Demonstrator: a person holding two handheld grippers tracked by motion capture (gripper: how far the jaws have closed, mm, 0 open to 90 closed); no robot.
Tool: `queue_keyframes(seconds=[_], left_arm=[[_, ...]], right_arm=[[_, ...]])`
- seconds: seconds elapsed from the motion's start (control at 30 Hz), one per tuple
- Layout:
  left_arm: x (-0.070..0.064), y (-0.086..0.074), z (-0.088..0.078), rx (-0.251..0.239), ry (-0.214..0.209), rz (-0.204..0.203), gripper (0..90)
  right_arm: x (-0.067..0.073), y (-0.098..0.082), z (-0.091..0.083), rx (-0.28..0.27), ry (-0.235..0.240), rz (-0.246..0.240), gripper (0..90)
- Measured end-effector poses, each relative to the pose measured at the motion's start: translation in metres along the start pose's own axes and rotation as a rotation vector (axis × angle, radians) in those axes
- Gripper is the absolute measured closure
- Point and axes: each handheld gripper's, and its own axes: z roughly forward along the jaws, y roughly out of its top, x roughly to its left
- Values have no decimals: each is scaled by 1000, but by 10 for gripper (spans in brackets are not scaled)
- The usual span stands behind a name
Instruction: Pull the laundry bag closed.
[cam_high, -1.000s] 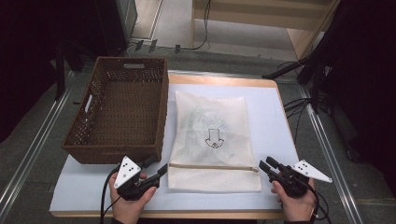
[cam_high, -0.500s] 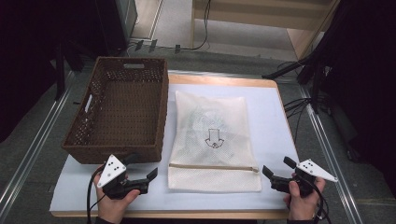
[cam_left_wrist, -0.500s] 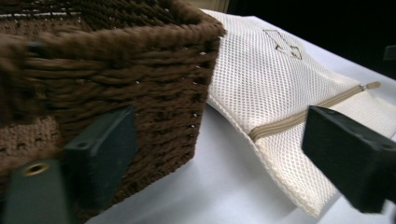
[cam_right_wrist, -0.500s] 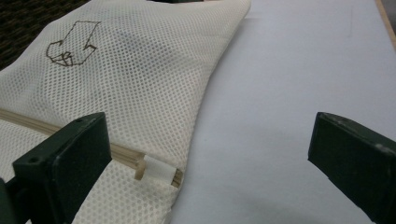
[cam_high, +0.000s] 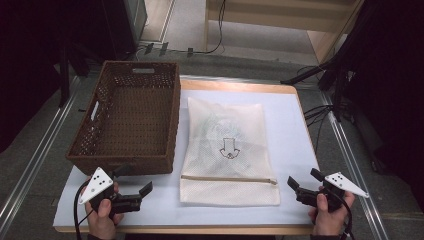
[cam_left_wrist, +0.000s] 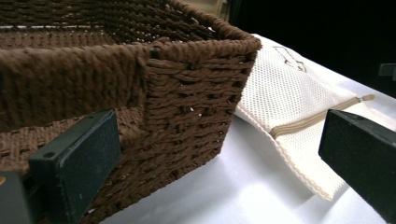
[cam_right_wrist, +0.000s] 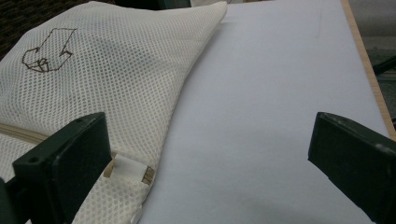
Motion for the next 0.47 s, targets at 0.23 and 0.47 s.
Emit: queue_keyframes(seconds=[0.23, 0.47], left_arm=[[1, -5, 7, 22, -1, -30, 0], [-1, -8, 12, 39, -8, -23, 0]], right_arm=[[-1, -2, -1, -7, 16, 8, 0], [-3, -4, 0, -8, 25, 18, 0]])
